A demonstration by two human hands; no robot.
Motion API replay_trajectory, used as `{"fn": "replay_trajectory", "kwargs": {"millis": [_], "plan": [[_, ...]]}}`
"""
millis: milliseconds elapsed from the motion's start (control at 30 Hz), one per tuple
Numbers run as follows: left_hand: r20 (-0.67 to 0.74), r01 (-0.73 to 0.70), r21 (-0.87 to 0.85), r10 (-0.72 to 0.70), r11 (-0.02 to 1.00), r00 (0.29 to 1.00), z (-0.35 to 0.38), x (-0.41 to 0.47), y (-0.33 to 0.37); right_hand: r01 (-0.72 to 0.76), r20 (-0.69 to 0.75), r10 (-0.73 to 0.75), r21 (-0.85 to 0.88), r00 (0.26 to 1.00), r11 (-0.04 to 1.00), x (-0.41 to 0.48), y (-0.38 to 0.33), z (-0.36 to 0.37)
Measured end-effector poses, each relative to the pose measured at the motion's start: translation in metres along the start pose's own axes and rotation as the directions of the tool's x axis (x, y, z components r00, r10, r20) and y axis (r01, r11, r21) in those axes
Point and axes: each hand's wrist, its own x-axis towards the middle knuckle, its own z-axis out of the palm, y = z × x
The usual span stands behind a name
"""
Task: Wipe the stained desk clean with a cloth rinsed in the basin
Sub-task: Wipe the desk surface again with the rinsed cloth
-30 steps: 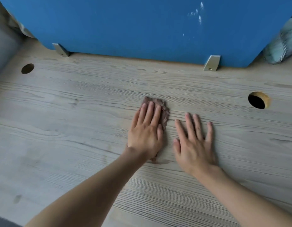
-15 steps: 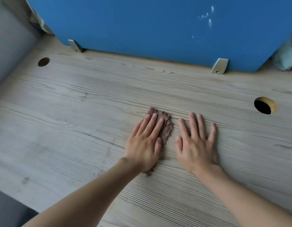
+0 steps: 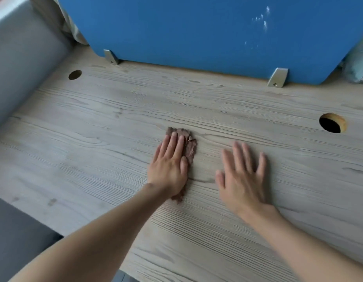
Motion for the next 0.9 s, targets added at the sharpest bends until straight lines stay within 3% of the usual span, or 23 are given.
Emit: {"fn": "replay_trajectory", "kwargs": {"millis": [100, 267, 433, 500, 667, 800, 900], "plan": [[-0.039, 0.032, -0.002, -0.032, 0.999, 0.999, 0.002, -0.015, 0.011, 0.049, 0.036, -0.05, 0.027, 0.998, 0.998, -0.041, -0.029, 0.004], [-0.014, -0.214, -0.026, 0.214, 0.976, 0.977, 0.007, -0.071, 0.005, 0.06, 0.066, -0.056, -0.056, 0.996, 0.997, -0.045, -0.033, 0.009], [-0.061, -0.016, -0.028, 0.014, 0.999, 0.998, 0.002, -0.052, -0.002, 0.047, 0.058, -0.043, -0.069, 0.997, 0.997, -0.045, -0.033, 0.009], [-0.065, -0.029, -0.01, 0.028, 1.0, 0.998, 0.006, -0.073, 0.01, 0.051, 0.075, -0.044, -0.094, 0.996, 0.994, -0.045, -0.033, 0.01], [-0.005, -0.231, -0.041, 0.231, 0.972, 0.973, 0.006, -0.102, -0.001, 0.042, 0.076, -0.035, -0.098, 0.997, 0.994, -0.045, -0.034, 0.008], [-0.022, -0.039, -0.025, 0.039, 0.999, 0.999, 0.001, -0.075, -0.016, 0.046, 0.07, -0.039, -0.107, 0.997, 0.993, -0.045, -0.032, 0.012], [-0.054, -0.049, -0.016, 0.048, 0.999, 0.997, 0.003, -0.089, -0.004, 0.029, 0.047, -0.025, -0.087, 0.999, 0.996, -0.045, -0.033, 0.013]]}}
